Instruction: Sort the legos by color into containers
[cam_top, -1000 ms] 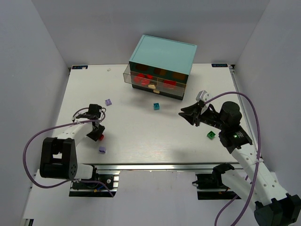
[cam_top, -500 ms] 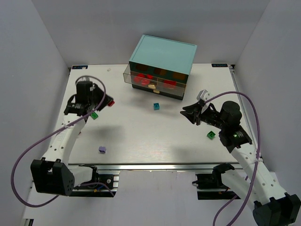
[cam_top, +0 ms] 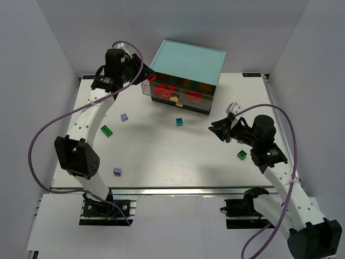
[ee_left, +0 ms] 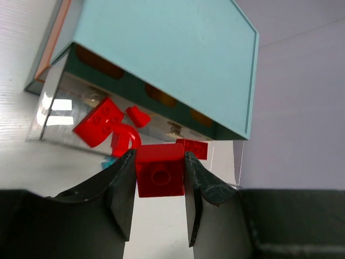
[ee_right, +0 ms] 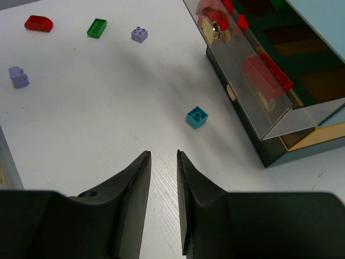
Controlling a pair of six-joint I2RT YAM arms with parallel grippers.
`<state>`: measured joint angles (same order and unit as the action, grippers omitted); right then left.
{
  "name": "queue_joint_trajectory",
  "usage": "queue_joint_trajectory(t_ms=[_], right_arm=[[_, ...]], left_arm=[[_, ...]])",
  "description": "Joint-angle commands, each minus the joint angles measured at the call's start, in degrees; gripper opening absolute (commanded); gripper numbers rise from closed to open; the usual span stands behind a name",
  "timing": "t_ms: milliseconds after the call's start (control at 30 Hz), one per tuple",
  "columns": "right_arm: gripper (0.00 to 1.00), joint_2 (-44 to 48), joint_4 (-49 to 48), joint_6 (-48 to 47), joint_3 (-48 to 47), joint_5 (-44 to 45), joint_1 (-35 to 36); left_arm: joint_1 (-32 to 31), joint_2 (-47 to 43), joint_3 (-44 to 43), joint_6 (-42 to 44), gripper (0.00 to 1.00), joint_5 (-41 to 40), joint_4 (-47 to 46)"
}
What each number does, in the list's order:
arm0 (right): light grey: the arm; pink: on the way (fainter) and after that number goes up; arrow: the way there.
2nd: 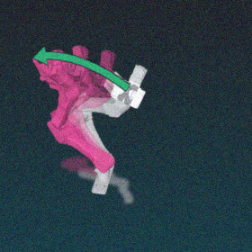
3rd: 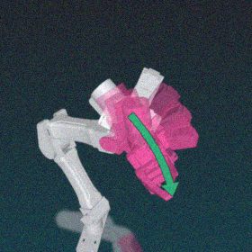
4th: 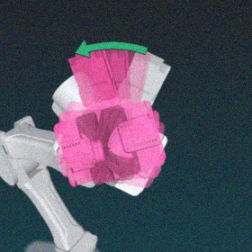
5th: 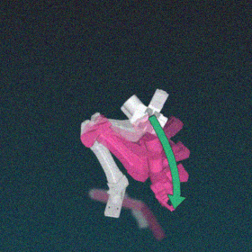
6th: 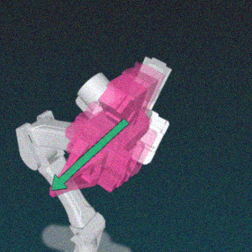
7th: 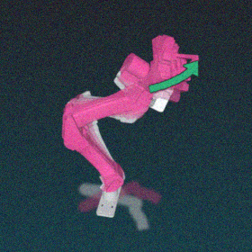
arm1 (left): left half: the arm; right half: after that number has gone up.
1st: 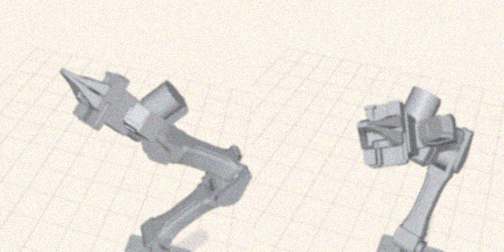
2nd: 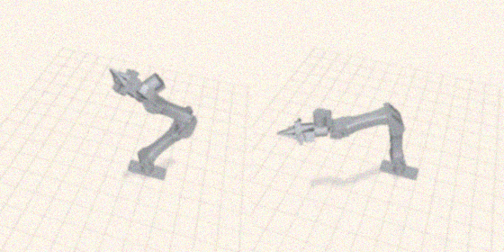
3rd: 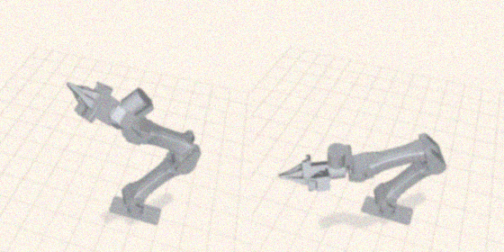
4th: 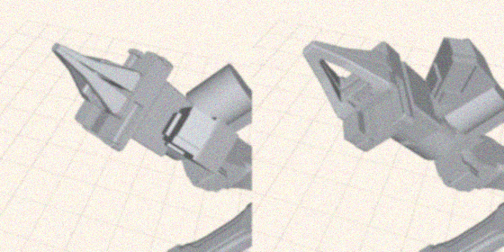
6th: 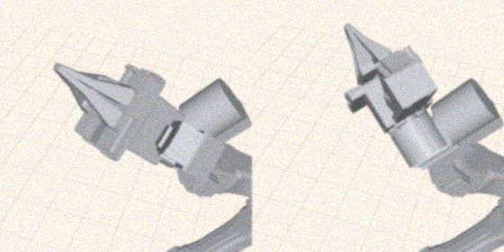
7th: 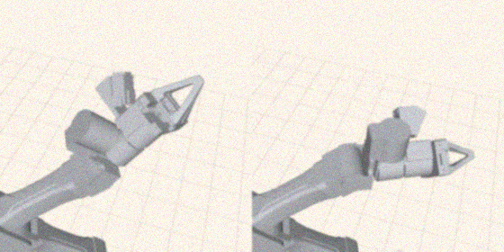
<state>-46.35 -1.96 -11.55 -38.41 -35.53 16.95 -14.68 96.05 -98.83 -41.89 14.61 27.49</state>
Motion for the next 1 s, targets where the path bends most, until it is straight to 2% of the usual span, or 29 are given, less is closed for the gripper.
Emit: queue_joint_trajectory(t_ms=[0,100,267,367,400,500,667,733,800,833,867,900,933,967], right_arm=[[0.32,-0.2,-3.1,-0.8,0.1,-0.3,-0.6],[0.32,-0.4,-3.1,-0.9,0.2,-0.2,-0.9],[0.36,-0.3,-3.1,-0.9,0.2,-0.3,-1.3],[0.38,-0.7,-3.1,-0.9,0.3,-0.6,-1.5],[0.38,-0.7,-3.1,-0.9,0.3,-0.7,-1.6],[0.39,-0.8,-3.2,-0.9,0.4,-0.8,-1.7],[0.41,-0.9,-3.1,-1.1,0.4,-1.6,-2.0],[0.46,-0.8,-3.2,-1.8,0.8,-3.3,-2.3],[0.51,-0.3,-3.1,-3.3,0.9,-5.1,-2.7],[0.54,-0.1,-3.0,-3.8,1.1,-6.6,-2.6],[0.54,0.1,-2.8,-4.3,1.1,-7.4,-2.6],[0.55,0.6,-2.7,-5.1,1.1,-8.1,-2.6],[0.51,0.7,-2.2,-5.3,1.1,-9.2,-2.5],[0.46,0.7,-1.9,-5.6,1.0,-9.6,-2.5]], left_arm=[[-1.8,3.9,-7.1,-0.1,0.0,-1.6,2.7],[-3.1,6.6,-10.1,-0.5,0.05,-3.8,3.0],[-4.7,12.1,-15.0,-0.4,0.22,-6.3,5.0],[-4.7,14.4,-17.8,-0.3,0.4,-7.9,6.2],[-4.7,14.8,-18.5,-0.2,0.51,-8.4,6.5],[-4.7,16.3,-21.2,-0.1,0.62,-8.9,7.9],[-4.7,15.9,-22.9,0.2,0.64,-9.6,8.8],[-4.7,14.1,-23.0,1.4,0.64,-10.7,9.7],[-4.7,8.0,-19.1,3.6,0.61,-12.5,9.3],[-4.7,4.5,-15.7,4.0,0.58,-16.0,6.6],[-4.7,0.8,-11.3,4.4,0.47,-17.1,4.5],[-4.1,-3.3,-0.6,4.7,0.4,-17.9,1.8],[-3.5,-12.2,4.9,5.1,0.33,-18.6,-2.2],[-3.5,-16.6,9.9,5.5,0.25,-22.0,-3.1]])
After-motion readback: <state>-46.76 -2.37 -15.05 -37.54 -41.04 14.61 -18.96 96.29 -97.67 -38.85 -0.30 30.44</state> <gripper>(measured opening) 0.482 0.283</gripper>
